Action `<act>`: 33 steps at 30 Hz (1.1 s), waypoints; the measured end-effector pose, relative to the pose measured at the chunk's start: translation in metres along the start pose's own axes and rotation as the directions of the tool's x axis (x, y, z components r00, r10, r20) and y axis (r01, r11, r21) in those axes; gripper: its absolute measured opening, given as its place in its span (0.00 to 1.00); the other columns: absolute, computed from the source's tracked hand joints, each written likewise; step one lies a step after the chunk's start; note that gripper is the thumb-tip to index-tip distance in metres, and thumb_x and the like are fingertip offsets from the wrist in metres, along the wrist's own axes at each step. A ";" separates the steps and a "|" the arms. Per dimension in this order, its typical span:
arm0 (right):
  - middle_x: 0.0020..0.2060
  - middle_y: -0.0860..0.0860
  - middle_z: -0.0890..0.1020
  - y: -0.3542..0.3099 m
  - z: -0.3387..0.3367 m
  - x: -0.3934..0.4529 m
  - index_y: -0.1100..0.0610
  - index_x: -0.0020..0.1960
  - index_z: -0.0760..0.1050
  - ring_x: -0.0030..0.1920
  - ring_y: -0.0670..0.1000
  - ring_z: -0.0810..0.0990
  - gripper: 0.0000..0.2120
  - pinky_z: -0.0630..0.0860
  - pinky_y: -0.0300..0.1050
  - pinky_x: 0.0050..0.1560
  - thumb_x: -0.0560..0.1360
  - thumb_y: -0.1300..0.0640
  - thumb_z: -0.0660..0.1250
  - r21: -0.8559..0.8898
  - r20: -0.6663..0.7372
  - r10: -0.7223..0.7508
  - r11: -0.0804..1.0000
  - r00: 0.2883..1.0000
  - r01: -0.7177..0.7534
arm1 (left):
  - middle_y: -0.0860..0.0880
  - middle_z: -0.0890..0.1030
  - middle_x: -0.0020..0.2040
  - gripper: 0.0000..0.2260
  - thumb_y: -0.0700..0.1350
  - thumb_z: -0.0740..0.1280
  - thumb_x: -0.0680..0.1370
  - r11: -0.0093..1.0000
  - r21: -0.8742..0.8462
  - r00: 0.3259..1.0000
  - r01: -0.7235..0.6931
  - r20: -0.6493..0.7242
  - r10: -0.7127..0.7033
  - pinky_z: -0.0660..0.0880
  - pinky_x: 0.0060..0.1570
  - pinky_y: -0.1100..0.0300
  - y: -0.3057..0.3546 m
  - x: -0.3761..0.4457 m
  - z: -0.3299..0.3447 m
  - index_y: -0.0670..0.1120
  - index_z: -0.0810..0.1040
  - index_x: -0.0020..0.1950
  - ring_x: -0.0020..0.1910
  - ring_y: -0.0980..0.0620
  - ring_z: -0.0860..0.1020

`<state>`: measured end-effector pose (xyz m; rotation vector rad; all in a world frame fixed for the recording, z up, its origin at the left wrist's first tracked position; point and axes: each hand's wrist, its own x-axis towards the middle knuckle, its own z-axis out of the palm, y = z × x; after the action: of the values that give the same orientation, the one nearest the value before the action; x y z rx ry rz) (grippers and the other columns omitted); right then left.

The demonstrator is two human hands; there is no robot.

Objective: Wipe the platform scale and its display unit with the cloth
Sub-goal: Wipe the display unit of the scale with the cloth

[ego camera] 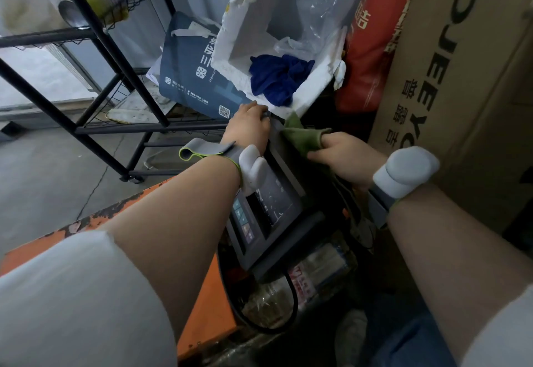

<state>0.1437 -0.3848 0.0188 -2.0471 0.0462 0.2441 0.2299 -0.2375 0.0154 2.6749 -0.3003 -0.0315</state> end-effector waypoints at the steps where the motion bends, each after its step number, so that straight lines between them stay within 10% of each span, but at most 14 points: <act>1: 0.43 0.49 0.79 0.003 -0.001 -0.003 0.57 0.58 0.76 0.41 0.45 0.76 0.11 0.69 0.22 0.36 0.77 0.64 0.63 -0.062 -0.008 -0.024 0.998 1.000 0.023 | 0.45 0.66 0.72 0.17 0.42 0.54 0.81 0.999 0.034 1.000 0.000 -0.007 0.000 0.61 0.69 0.55 0.002 0.001 -0.001 0.44 0.69 0.70 0.70 0.46 0.65; 7: 0.49 0.51 0.82 0.011 -0.008 -0.030 0.59 0.56 0.79 0.48 0.50 0.79 0.11 0.72 0.41 0.47 0.75 0.63 0.65 -0.248 -0.048 -0.043 0.968 0.998 0.029 | 0.47 0.67 0.71 0.20 0.38 0.54 0.79 0.972 0.232 0.997 -0.042 0.072 0.026 0.54 0.72 0.54 0.031 -0.013 -0.006 0.49 0.67 0.71 0.70 0.46 0.64; 20: 0.46 0.51 0.83 0.012 -0.014 -0.065 0.56 0.56 0.78 0.47 0.50 0.81 0.12 0.78 0.42 0.47 0.73 0.62 0.67 -0.235 0.011 0.014 0.972 1.000 -0.011 | 0.50 0.64 0.74 0.20 0.43 0.55 0.80 0.939 0.304 0.982 -0.157 0.148 0.117 0.43 0.75 0.48 0.035 -0.039 0.015 0.49 0.65 0.72 0.75 0.49 0.56; 29: 0.33 0.56 0.71 0.057 -0.030 -0.042 0.60 0.34 0.67 0.33 0.53 0.69 0.13 0.64 0.43 0.32 0.76 0.59 0.63 -0.341 -0.222 0.444 0.798 0.868 -0.496 | 0.53 0.64 0.75 0.20 0.45 0.53 0.80 0.934 0.349 0.983 -0.081 0.182 0.018 0.39 0.75 0.51 0.036 -0.032 0.018 0.55 0.65 0.72 0.76 0.54 0.51; 33: 0.41 0.60 0.75 0.079 -0.025 -0.024 0.62 0.39 0.72 0.41 0.59 0.74 0.09 0.69 0.47 0.44 0.76 0.60 0.63 -0.203 -0.291 0.432 0.844 0.854 -0.496 | 0.53 0.63 0.75 0.20 0.46 0.53 0.80 0.923 0.380 0.981 -0.063 0.194 -0.013 0.38 0.74 0.52 0.036 -0.029 0.019 0.55 0.65 0.73 0.77 0.54 0.51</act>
<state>0.1136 -0.4455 -0.0341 -2.3065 0.7062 0.3223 0.1925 -0.2711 0.0132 3.0647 -0.4424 -0.2514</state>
